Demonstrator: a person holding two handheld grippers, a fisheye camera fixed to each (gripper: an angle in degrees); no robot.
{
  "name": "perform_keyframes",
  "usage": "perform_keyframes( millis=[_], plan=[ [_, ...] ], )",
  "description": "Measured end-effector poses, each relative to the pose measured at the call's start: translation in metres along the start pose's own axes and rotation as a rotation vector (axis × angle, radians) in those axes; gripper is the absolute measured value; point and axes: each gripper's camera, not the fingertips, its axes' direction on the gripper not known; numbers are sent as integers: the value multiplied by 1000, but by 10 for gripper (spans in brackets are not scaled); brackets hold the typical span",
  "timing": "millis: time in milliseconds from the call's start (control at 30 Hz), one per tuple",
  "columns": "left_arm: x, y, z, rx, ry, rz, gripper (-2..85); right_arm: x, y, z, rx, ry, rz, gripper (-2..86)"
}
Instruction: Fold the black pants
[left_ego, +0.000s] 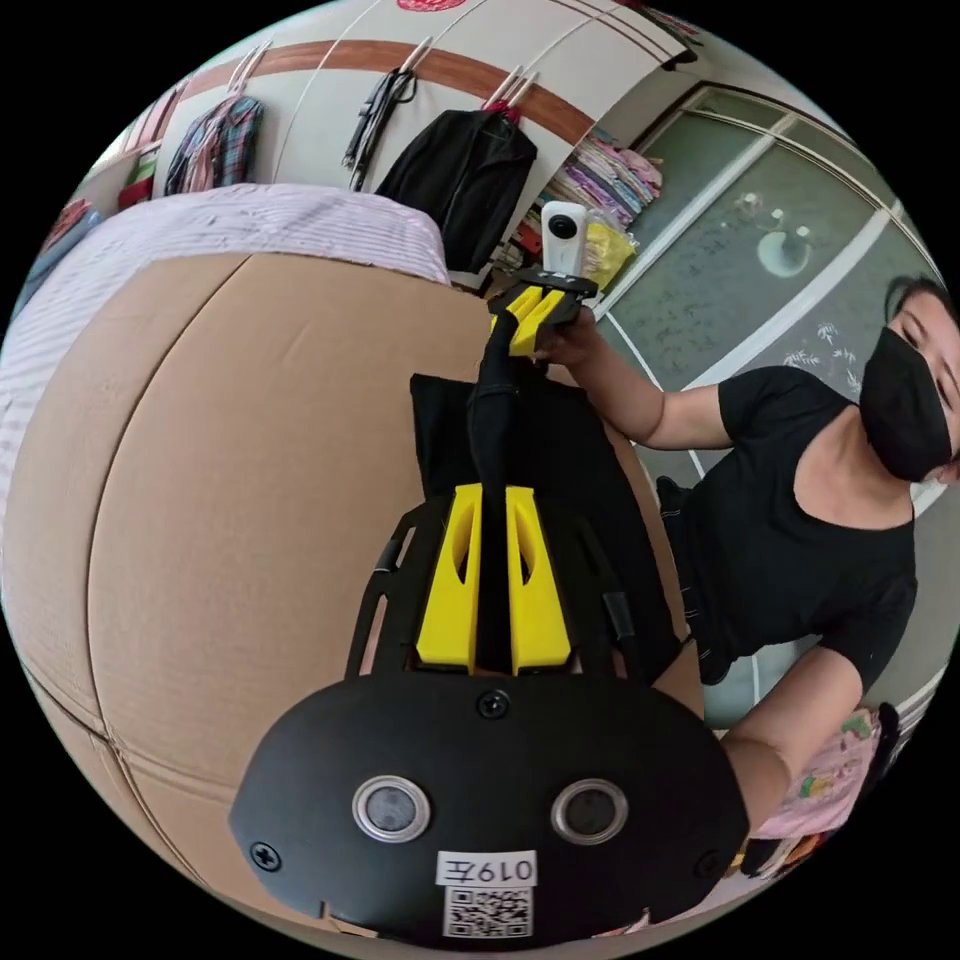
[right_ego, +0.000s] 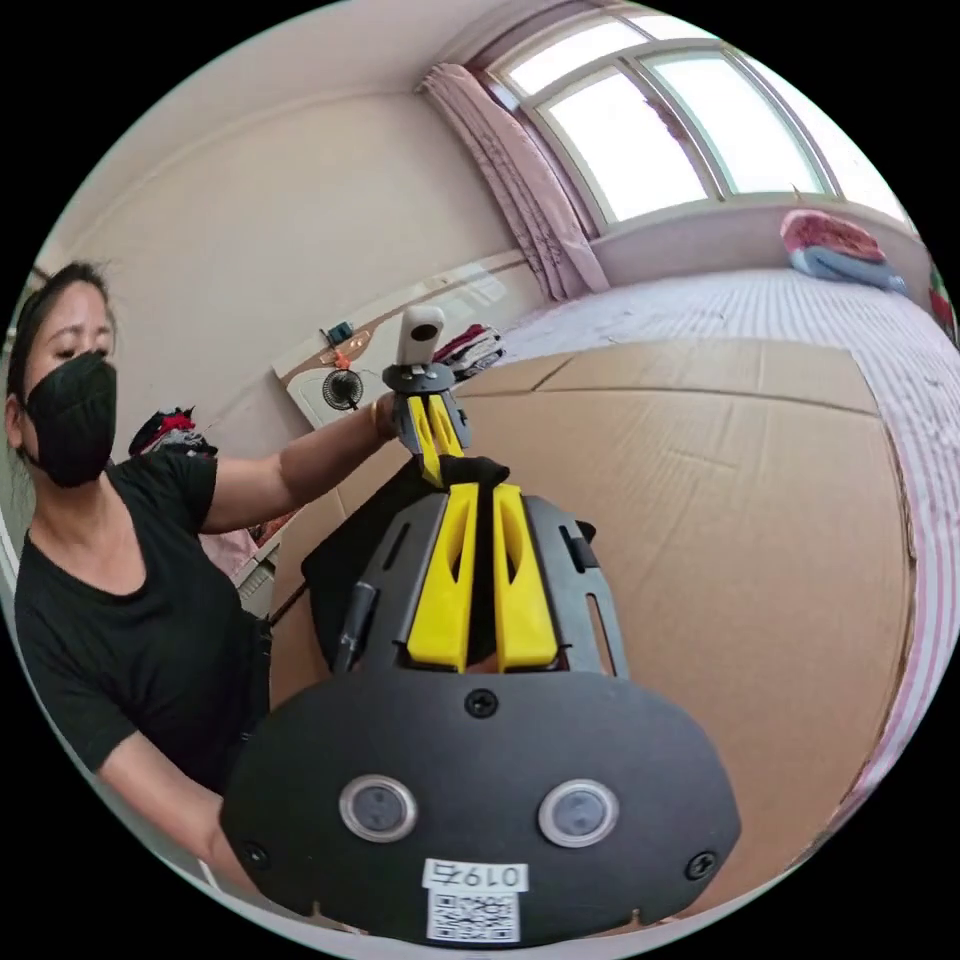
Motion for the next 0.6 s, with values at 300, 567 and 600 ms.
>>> perform_keyframes(
  millis=[300, 567, 600],
  plan=[
    [-52, 6, 4, 8, 69, -151, 19, 145, -8, -39, -16, -144, 368, 61],
    [-64, 5, -4, -32, 30, -153, 30, 210, -24, -104, -2, -214, 383, 35],
    [-65, 6, -5, -34, 25, -150, 34, 213, -26, -108, 0, -216, 379, 32]
  ],
)
